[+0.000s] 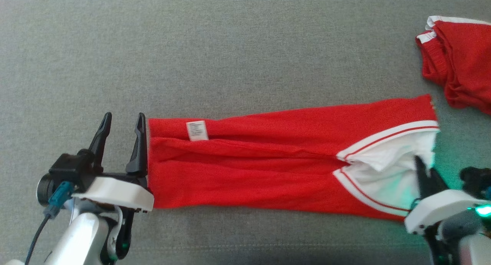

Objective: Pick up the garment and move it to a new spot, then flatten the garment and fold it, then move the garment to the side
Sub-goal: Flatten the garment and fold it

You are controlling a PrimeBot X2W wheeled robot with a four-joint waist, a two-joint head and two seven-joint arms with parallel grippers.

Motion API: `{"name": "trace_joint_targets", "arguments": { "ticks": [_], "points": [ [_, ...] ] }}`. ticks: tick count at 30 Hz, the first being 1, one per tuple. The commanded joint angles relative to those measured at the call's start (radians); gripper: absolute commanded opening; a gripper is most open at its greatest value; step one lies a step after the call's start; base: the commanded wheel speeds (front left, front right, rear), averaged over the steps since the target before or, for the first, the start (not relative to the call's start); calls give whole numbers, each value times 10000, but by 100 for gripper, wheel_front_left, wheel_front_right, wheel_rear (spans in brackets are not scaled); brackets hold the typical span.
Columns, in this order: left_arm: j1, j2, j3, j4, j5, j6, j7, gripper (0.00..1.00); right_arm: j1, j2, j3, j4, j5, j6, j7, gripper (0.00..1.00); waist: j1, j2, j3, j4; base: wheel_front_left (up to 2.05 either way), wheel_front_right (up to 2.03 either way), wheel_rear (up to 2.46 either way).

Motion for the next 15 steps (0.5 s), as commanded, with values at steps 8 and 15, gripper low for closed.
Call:
{"name": "trace_joint_targets", "arguments": {
  "ticks": [8,15],
  "points": [
    [-300,113,494,-227,61,-20,-125,100,45,-468,-288,-1451,53,-9,393,0,0,0,-151,-40,0,0,0],
    [-186,60,489,-183,10,-79,-128,100,-355,-399,1539,-3612,236,-9,1355,0,0,0,-597,-137,0,0,0]
  ]
}}
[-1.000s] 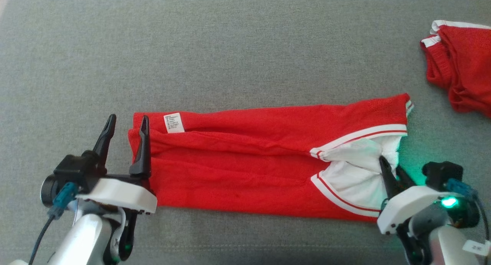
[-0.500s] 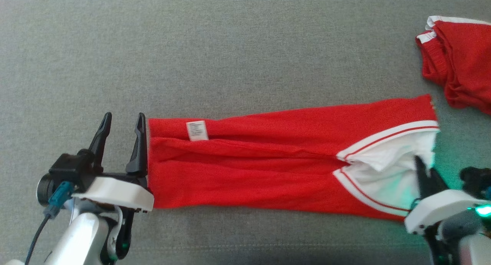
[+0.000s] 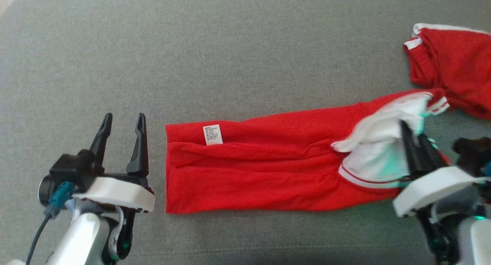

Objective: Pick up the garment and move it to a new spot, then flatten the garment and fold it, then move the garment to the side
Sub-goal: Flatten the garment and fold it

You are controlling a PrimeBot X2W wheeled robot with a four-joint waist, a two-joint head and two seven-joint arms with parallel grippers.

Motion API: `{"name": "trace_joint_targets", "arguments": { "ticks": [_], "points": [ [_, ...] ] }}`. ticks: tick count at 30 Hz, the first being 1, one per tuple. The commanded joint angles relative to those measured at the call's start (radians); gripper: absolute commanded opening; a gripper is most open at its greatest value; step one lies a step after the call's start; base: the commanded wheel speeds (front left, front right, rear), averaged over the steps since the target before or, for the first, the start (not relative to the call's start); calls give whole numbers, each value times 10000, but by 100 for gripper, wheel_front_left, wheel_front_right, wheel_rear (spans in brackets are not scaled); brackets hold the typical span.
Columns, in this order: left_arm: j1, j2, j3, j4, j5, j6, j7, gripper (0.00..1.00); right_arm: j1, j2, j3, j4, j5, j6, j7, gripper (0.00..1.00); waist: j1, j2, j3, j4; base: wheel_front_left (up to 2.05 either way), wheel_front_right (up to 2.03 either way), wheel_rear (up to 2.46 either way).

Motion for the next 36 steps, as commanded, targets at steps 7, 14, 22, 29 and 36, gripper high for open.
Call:
{"name": "trace_joint_targets", "arguments": {
  "ticks": [7,14,22,29,36],
  "points": [
    [-197,177,305,-169,57,-32,-117,100,-879,104,2866,-951,834,-9,714,0,0,0,-574,256,0,0,0],
    [-54,127,230,-108,-30,0,-92,100,-1559,198,5198,475,2215,-9,243,0,0,0,-776,746,0,0,0],
    [-175,74,65,-3,-27,-96,-78,100,-2909,202,7042,3213,3855,-9,-1325,0,0,0,-538,1322,0,0,0],
    [-389,-2,22,130,-19,-178,-90,100,-3999,203,8195,5069,4649,-9,-2316,0,0,0,-207,1576,0,0,0],
    [-494,-39,148,267,-23,-228,-106,100,-4740,203,9239,5813,5035,-9,-3093,100,0,0,-75,1476,0,0,0]
  ]
}}
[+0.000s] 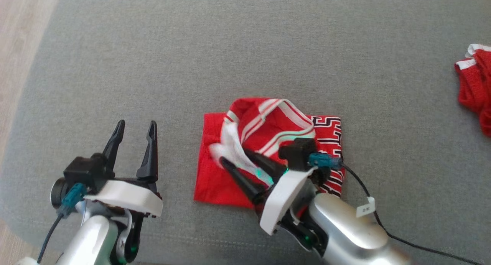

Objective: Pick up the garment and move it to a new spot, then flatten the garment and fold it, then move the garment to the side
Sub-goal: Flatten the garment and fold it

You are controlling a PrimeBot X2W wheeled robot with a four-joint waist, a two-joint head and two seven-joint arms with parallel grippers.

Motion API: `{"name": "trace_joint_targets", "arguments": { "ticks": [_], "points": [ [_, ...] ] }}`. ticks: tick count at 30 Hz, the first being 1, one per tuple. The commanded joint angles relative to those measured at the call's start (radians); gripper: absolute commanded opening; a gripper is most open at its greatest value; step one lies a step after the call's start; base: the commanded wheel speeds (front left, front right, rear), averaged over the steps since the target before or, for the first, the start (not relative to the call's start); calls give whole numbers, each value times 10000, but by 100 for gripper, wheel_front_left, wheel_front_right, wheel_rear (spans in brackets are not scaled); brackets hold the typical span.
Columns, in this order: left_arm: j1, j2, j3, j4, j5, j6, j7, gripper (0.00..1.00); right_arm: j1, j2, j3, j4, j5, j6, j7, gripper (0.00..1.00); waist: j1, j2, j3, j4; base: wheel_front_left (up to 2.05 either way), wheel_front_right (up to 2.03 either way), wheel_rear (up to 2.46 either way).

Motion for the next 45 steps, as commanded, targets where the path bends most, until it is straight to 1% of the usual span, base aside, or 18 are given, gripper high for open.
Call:
{"name": "trace_joint_targets", "arguments": {
  "ticks": [1,3,6,9,11,12,15,20,25,28,29,32,35,40,45],
  "points": [
    [-460,151,460,-197,-8,-29,-109,100,-406,200,372,-307,52,-9,-370,100,0,0,4,-80,0,0,0],
    [-490,144,472,-173,17,-50,-112,100,-530,200,492,-401,122,-9,-663,100,0,0,-11,-146,0,0,0],
    [-490,141,510,-179,52,-34,-115,100,-635,200,416,-777,413,-9,-1086,100,0,0,-48,-263,0,0,0],
    [-442,170,596,-198,62,-10,-117,100,-689,200,-70,-1046,262,-9,-1433,100,0,0,-98,-410,0,0,0],
    [-384,193,645,-237,86,35,-119,100,-616,200,-662,-1143,-65,-9,-1604,100,0,0,-139,-509,0,0,0],
    [-384,193,645,-237,86,35,-119,100,-616,200,-662,-1143,-65,-9,-1604,100,0,0,-139,-509,0,0,0],
    [-286,248,714,-324,127,111,-120,100,-321,133,-1848,-1343,-724,-9,-1739,100,0,0,-203,-670,0,0,0],
    [-100,349,770,-452,151,208,-117,100,722,-289,-4159,-2093,-1925,-9,-1560,100,0,0,-345,-913,0,0,0],
    [21,465,782,-598,154,287,-27,100,2123,-436,-6345,-3365,-3026,-9,-984,100,0,0,-420,-1159,0,0,0],
    [42,530,777,-673,151,307,41,100,2841,-418,-7245,-4166,-3624,-9,-573,100,0,0,-472,-1283,0,0,0],
    [99,590,772,-714,150,319,89,100,3194,-412,-7565,-4673,-3971,-9,-376,100,0,0,-556,-1367,0,0,0],
    [226,685,790,-784,131,355,157,100,3613,-376,-7816,-5313,-4349,-9,-89,100,0,0,-665,-1438,0,0,0],
    [359,767,802,-843,111,391,216,100,3927,-308,-7946,-5767,-4483,-9,160,100,0,0,-739,-1471,0,0,0],
    [514,822,744,-978,116,465,329,100,4203,-222,-8007,-6223,-4646,-9,421,100,0,0,-781,-1469,0,0,0],
    [578,841,673,-1120,125,532,441,100,4318,-176,-8019,-6421,-4685,-9,552,100,0,0,-808,-1437,0,0,0]
  ]
}}
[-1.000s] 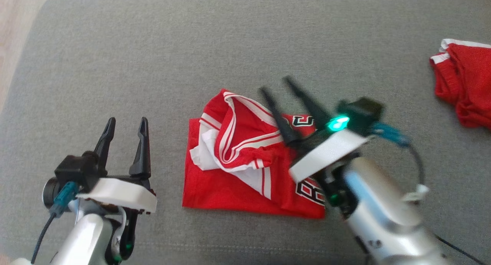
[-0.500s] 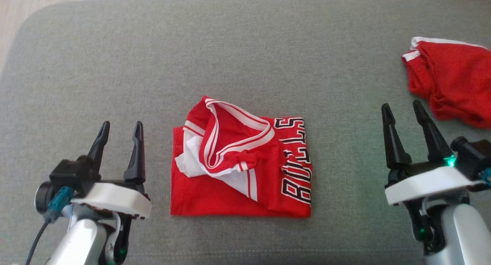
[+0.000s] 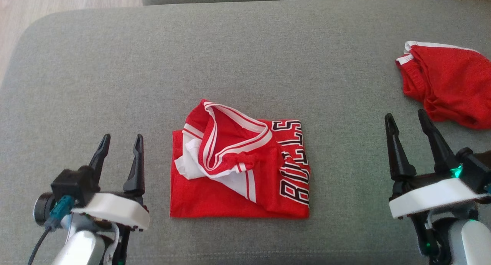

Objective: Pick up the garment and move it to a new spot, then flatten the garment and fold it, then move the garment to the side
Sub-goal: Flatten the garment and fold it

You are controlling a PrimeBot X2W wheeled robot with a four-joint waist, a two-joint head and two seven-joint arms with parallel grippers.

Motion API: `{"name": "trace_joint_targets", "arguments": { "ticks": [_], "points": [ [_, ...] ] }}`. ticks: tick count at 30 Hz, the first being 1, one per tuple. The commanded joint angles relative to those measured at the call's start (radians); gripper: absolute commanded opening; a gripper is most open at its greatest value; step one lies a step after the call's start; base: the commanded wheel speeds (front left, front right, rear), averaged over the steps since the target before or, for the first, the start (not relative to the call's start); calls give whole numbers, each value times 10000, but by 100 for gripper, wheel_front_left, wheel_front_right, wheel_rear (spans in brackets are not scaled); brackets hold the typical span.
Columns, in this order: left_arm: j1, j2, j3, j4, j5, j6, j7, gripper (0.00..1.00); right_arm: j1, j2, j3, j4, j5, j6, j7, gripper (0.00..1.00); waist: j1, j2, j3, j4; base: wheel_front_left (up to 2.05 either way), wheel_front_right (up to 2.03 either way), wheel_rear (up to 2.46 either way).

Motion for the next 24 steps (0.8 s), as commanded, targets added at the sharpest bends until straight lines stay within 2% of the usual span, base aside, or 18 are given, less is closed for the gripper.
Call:
{"name": "trace_joint_targets", "arguments": {
  "ticks": [1,7,8,9,10,16,24],
  "points": [
    [-272,301,376,-362,21,71,-7,100,-125,-30,154,-428,-89,-9,97,100,0,0,2,12,0,0,0],
    [-301,323,335,-275,-25,10,-38,100,-45,-9,190,-382,-37,-9,224,100,0,0,-27,25,0,0,0],
    [-314,321,321,-270,-24,5,-39,100,-37,-11,198,-364,-32,-9,232,73,0,0,-25,36,0,0,0],
    [-330,318,306,-272,-24,4,-35,100,-27,-9,207,-324,-24,-9,247,29,0,0,-22,51,0,0,0],
    [-347,317,293,-280,-20,5,-30,100,-25,-17,266,-263,3,-9,291,0,0,0,-8,67,0,0,0],
    [-524,327,247,-308,-7,-31,-28,100,-313,-43,1006,472,186,-9,287,0,0,0,153,205,0,0,0],
    [-911,215,174,-198,-32,-146,-123,100,-1538,186,3557,3121,1053,-9,-230,0,0,0,444,624,0,0,0]
  ]
}}
